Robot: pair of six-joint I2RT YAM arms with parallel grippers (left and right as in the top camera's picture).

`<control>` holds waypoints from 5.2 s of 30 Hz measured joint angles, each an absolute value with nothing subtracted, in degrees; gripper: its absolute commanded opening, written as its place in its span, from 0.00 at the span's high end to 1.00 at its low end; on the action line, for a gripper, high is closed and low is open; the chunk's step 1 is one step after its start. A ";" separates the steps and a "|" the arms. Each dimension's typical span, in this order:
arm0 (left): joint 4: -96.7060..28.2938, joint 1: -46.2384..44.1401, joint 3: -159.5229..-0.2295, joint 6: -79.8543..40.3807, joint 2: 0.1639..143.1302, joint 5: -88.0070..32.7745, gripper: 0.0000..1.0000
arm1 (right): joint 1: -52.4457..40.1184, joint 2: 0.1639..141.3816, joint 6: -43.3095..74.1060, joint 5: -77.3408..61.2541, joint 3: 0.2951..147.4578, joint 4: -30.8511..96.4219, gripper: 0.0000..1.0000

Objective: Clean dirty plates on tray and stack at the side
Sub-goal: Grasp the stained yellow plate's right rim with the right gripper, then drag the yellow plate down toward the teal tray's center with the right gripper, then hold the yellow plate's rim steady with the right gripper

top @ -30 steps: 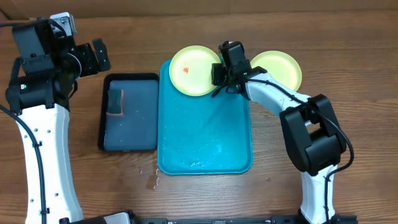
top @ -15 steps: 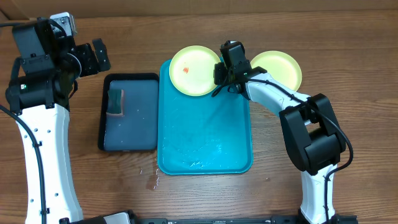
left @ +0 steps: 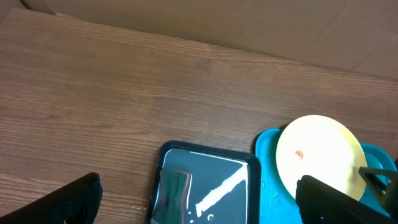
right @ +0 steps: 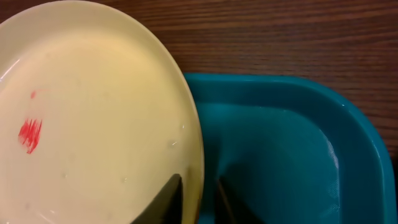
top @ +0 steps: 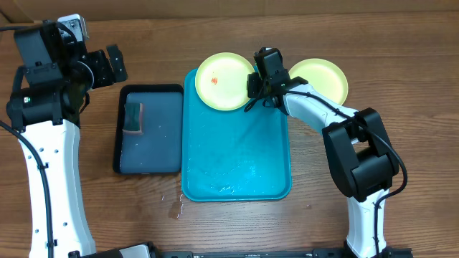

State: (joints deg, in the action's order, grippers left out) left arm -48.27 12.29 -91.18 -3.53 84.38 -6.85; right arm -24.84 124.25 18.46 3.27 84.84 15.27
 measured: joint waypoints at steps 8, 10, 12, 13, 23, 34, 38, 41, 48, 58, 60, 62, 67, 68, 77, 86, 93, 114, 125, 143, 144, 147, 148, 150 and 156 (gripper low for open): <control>-48.27 12.29 -91.18 -3.53 84.38 -6.85 0.00 | -24.82 124.25 18.41 3.31 84.84 17.28 0.96; -48.27 12.29 -91.18 -3.53 84.38 -6.85 0.00 | -24.82 124.25 18.46 3.25 84.84 18.57 0.96; -48.27 12.29 -91.18 -3.53 84.38 -6.85 0.00 | -24.80 123.87 18.44 2.85 84.84 20.58 0.96; -48.27 12.29 -91.18 -3.53 84.38 -6.85 0.00 | -24.80 123.33 18.41 2.24 84.84 22.00 0.96; -48.29 12.29 -91.18 -3.53 84.38 -6.85 0.00 | -24.80 114.02 19.22 -3.70 84.79 41.17 0.96; -48.27 12.29 -91.18 -3.53 84.38 -6.85 0.00 | -24.80 113.36 21.54 -9.58 84.73 50.04 0.79; -48.27 12.29 -91.18 -3.53 84.40 -6.85 0.00 | -24.80 113.36 22.35 -10.63 84.73 51.16 0.22; -48.29 12.29 -91.18 -3.53 84.40 -6.85 0.00 | -24.80 113.36 22.44 -11.03 84.73 51.18 0.00; -48.27 12.29 -91.18 -3.53 84.40 -6.85 0.00 | -24.80 113.36 22.46 -11.42 84.73 51.24 0.00; -48.27 12.29 -91.18 -3.53 84.40 -6.85 0.00 | -24.80 113.36 22.46 -11.60 84.73 53.08 0.00; -48.27 12.29 -91.18 -3.53 84.40 -6.85 0.00 | -24.80 113.36 22.46 -11.60 84.73 53.08 0.00; -48.27 12.29 -91.18 -3.53 84.40 -6.85 0.00 | -24.80 113.36 22.46 -11.60 84.73 53.08 0.00; -48.27 12.29 -91.18 -3.53 84.40 -6.85 0.00 | -24.80 113.36 22.46 -11.60 84.73 53.12 0.00; -48.27 12.29 -91.18 -3.53 84.40 -6.85 0.00 | -24.80 113.36 22.46 -11.62 84.73 53.12 0.00; -48.27 12.29 -91.18 -3.53 84.40 -6.85 0.00 | -24.80 113.36 22.46 -11.62 84.73 53.10 0.00; -48.27 12.29 -91.18 -3.53 84.40 -6.85 0.00 | -24.80 113.36 22.46 -11.62 84.62 47.66 0.00; -48.27 12.29 -91.18 -3.53 84.40 -6.85 0.00 | -24.80 113.36 22.46 -11.64 84.62 36.77 0.00; -48.29 12.29 -91.18 -3.53 84.40 -6.85 0.00 | -25.15 113.36 23.00 -9.61 83.61 50.28 0.62; -48.29 12.29 -91.18 -3.53 84.40 -6.85 0.00 | -25.23 113.36 23.57 -9.58 76.53 42.72 0.66; -48.27 12.29 -91.18 -3.53 84.40 -6.85 0.00 | -25.23 113.36 24.16 -9.61 76.27 40.75 0.83; -48.29 12.29 -91.18 -3.53 84.40 -6.85 0.00 | -25.23 113.36 24.14 -9.58 76.27 40.77 0.83; -48.27 12.29 -91.18 -3.53 84.40 -6.85 0.00 | -25.23 113.36 24.14 -9.56 76.25 40.69 0.83; -48.27 12.29 -91.18 -3.53 84.40 -6.85 0.00 | -25.23 113.36 24.14 -9.61 76.09 40.42 0.83; -48.27 12.29 -91.18 -3.53 84.40 -6.85 0.00 | -25.23 113.36 24.12 -9.58 75.44 39.44 0.83; -48.27 12.29 -91.18 -3.53 84.40 -6.85 0.00 | -25.28 113.36 24.23 -9.65 72.93 36.77 0.89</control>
